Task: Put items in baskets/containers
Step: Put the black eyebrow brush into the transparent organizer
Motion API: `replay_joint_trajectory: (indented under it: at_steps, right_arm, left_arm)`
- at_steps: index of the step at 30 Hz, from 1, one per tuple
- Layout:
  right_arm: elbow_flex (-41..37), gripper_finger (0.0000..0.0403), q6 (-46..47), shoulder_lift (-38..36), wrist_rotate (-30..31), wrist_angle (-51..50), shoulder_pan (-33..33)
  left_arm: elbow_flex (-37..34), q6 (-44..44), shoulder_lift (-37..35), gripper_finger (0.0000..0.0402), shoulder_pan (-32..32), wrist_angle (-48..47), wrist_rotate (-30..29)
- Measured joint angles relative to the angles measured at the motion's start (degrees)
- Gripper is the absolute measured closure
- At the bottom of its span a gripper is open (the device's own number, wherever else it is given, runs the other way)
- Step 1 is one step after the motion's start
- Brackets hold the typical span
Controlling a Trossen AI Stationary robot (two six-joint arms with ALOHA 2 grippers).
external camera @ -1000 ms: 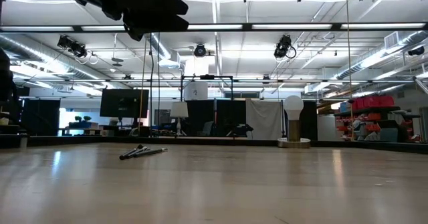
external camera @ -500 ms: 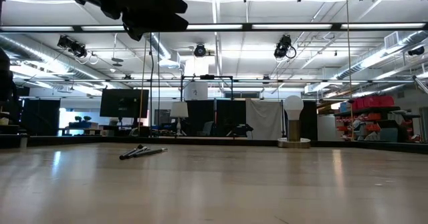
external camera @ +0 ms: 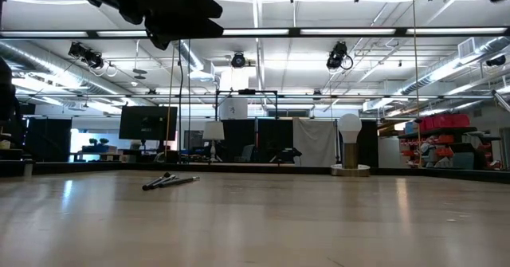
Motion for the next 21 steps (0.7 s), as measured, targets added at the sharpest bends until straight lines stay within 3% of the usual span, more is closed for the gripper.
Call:
replay_joint_trajectory:
  at_steps: [5, 9, 12, 16, 21]
  right_arm:
    - [0.00, 0.0210, -18.21, 2.82, 10.30, 25.71, -0.62]
    - [0.02, 0.0221, -41.41, 8.84, 19.49, 49.33, -1.66]
    - [0.02, 0.0231, -55.85, 15.04, 21.54, 62.49, -3.40]
    - [0.02, 0.0240, -64.19, 23.99, 21.48, 71.48, -8.04]
    - [0.00, 0.0235, -65.02, 31.23, 20.76, 72.97, -13.97]
  left_arm:
    - [0.02, -5.76, 0.00, 0.0200, 1.42, -5.40, -4.38]
    - [0.02, -18.00, 0.00, 0.0200, 4.03, -16.45, -8.76]
    - [0.02, -28.62, 0.01, 0.0200, 6.73, -26.88, -9.50]
    - [-0.17, -38.52, 0.02, 0.0199, 9.53, -38.77, -9.06]
    - [-5.57, -43.72, 0.02, 0.0180, 11.89, -36.04, -6.78]
